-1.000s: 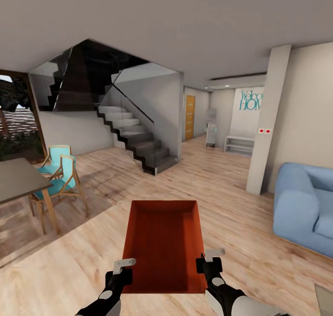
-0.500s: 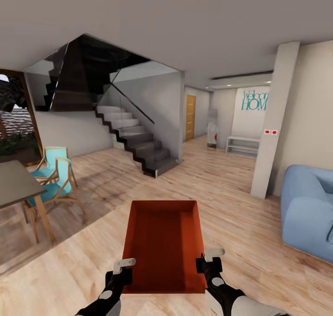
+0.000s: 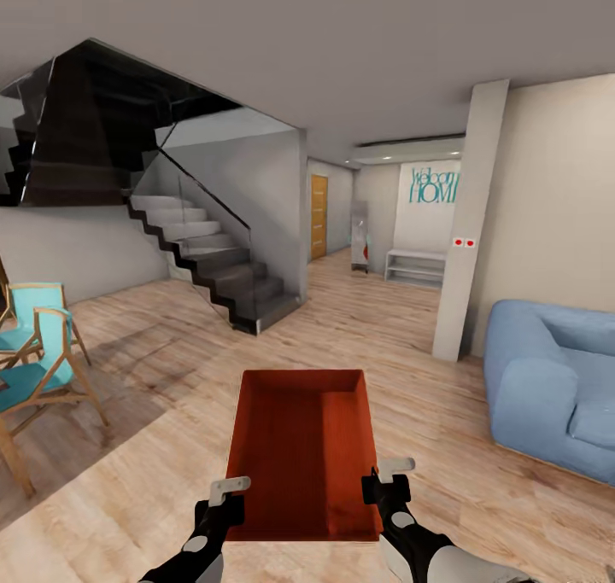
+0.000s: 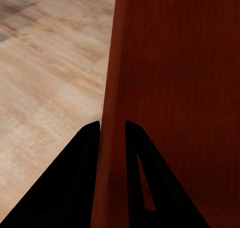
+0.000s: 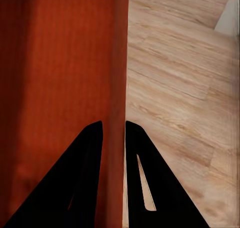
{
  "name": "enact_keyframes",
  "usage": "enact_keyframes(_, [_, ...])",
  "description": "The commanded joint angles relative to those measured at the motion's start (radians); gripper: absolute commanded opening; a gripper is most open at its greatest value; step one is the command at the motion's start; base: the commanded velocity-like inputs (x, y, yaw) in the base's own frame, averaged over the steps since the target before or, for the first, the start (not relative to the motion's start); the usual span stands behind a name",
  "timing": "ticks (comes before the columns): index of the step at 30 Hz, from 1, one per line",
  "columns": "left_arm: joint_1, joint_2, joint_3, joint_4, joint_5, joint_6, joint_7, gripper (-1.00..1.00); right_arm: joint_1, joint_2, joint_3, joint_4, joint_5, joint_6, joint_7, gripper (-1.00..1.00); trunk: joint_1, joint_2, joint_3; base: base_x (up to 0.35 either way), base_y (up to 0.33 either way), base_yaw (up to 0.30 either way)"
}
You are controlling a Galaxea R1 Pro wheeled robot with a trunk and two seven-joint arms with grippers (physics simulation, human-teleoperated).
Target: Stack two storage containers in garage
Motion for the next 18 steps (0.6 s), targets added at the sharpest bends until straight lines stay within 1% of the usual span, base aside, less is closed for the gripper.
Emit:
enact_keyframes(1, [-0.001, 0.001, 0.02, -0.005, -0.014, 0.002, 0.009, -1.0, -0.001, 0.0, -0.041, 0.001, 0.0, 0.002, 0.02, -1.0, 0.001, -0.001, -0.001, 0.321, 0.072, -0.277])
enact_keyframes(13, [-0.001, 0.001, 0.019, -0.005, -0.014, 0.002, 0.009, -1.0, -0.001, 0.0, -0.041, 0.001, 0.0, 0.002, 0.021, -1.0, 0.001, -0.001, -0.001, 0.321, 0.072, -0.28])
enact_keyframes(16, [-0.001, 0.001, 0.019, -0.005, -0.014, 0.001, 0.009, -1.0, -0.001, -0.001, -0.041, 0.001, 0.0, 0.002, 0.023, -1.0, 0.001, -0.001, -0.001, 0.321, 0.072, -0.165])
enact_keyframes(18, [-0.001, 0.001, 0.019, -0.005, -0.014, 0.001, 0.009, -1.0, -0.001, -0.001, -0.042, 0.001, 0.0, 0.002, 0.024, -1.0, 0.001, -0.001, -0.001, 0.321, 0.072, -0.034])
